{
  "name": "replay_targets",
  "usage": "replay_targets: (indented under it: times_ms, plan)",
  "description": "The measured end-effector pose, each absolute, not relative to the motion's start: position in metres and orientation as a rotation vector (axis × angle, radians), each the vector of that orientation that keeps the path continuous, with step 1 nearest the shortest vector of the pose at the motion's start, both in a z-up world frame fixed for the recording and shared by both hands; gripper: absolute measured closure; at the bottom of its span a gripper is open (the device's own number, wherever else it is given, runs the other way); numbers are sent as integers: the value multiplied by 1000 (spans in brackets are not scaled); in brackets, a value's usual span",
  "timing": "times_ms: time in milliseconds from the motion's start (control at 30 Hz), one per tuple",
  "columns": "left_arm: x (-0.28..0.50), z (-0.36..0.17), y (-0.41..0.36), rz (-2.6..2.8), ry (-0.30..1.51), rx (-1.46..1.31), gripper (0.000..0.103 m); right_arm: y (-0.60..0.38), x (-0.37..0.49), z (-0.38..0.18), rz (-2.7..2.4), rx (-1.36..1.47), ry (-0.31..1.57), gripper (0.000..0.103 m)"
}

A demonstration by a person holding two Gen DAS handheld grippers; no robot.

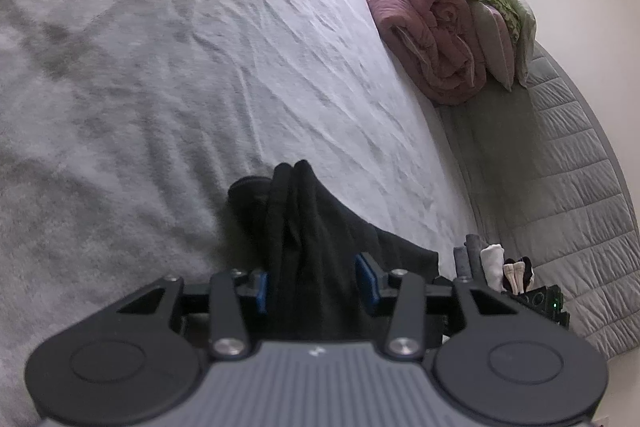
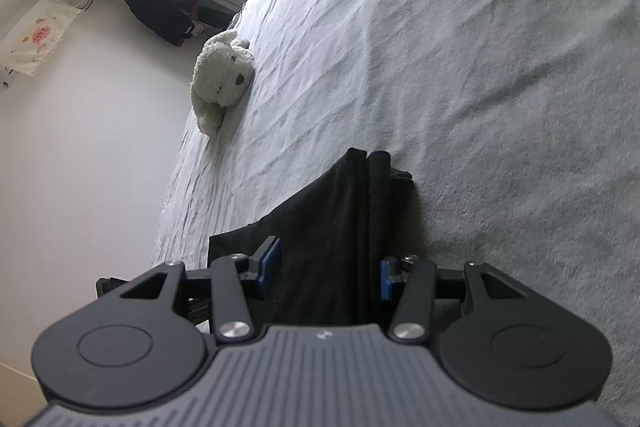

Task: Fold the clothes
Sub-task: 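Lift the black bundle with both grippers off the bed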

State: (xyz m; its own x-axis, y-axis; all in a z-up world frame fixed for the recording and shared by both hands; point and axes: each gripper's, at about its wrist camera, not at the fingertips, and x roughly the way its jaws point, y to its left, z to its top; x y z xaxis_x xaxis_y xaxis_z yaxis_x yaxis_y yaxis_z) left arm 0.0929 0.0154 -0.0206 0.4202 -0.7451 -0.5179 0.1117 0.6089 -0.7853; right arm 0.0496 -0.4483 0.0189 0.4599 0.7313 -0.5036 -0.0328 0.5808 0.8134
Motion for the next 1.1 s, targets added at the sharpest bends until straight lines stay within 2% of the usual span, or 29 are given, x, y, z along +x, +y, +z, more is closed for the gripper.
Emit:
replay_targets:
  times_ms: [133,200,267,367,1100]
  plan:
    - [92,-19,15,-586,996,-717,69,-445,49,21,534,811,984,53]
    - [91,-18,14,-577,994,-703,72,-441,48,24,521,774,977,59]
    - [91,-17,14,-569,991,-689,75,-439,47,25,502,745,973,72]
    - [89,-16,13,-564,981,-674,75,-438,47,26,488,721,967,79]
    - [90,-23,16,-561,994,-711,73,-439,47,21,516,682,965,79]
